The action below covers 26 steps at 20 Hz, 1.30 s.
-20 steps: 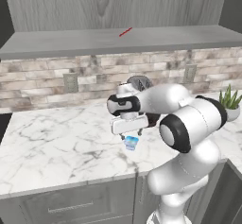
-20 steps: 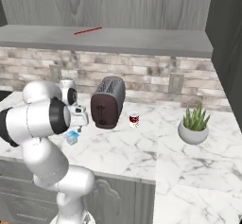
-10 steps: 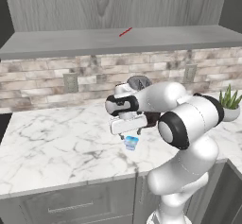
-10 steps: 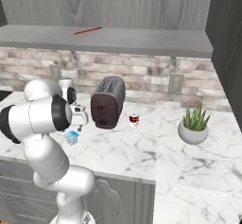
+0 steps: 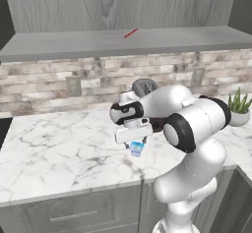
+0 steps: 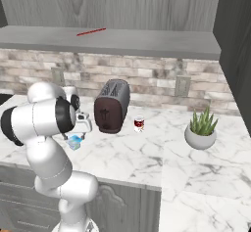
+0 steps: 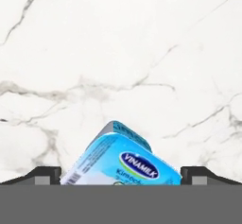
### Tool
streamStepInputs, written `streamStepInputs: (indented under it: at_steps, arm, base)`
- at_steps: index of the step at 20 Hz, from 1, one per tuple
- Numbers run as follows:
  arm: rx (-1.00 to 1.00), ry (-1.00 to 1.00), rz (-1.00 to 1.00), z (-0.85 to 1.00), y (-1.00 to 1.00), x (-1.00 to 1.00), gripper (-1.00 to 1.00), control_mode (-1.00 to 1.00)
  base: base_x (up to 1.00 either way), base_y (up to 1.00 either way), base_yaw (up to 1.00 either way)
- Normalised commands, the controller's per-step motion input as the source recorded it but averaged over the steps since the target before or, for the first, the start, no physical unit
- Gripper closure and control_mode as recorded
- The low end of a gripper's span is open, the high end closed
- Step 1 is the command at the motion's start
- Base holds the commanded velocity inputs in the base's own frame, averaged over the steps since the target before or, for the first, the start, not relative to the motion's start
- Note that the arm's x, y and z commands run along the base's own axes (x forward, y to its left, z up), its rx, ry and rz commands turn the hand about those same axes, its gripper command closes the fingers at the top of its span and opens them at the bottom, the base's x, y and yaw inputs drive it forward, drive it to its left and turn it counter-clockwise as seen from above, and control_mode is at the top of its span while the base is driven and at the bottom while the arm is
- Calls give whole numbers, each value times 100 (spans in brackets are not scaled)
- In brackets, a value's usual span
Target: Pick the yogurt and honey bottle from the counter and place them in the cabinets closest to them.
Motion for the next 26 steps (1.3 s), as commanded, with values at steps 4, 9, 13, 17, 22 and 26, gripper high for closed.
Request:
streamStepInputs:
  at_steps: [4, 9, 13, 17, 22, 26]
  arm:
    - [-1, -3, -1, -3, 0, 0, -100, -100]
    - [0, -10, -6, 0, 0, -1, -100, -100]
    - [0, -14, -8, 4, 0, -9, -100, -100]
    - [0, -15, -9, 4, 0, -12, -100, -100]
    - [0, -14, -12, 4, 0, -12, -100, -100]
    - [0, -11, -17, 0, 0, -6, -100, -100]
  base:
    - [0, 0, 0]
    - [0, 0, 0]
    - [0, 0, 0]
    - [0, 0, 0]
    - [0, 0, 0]
    - [0, 0, 0]
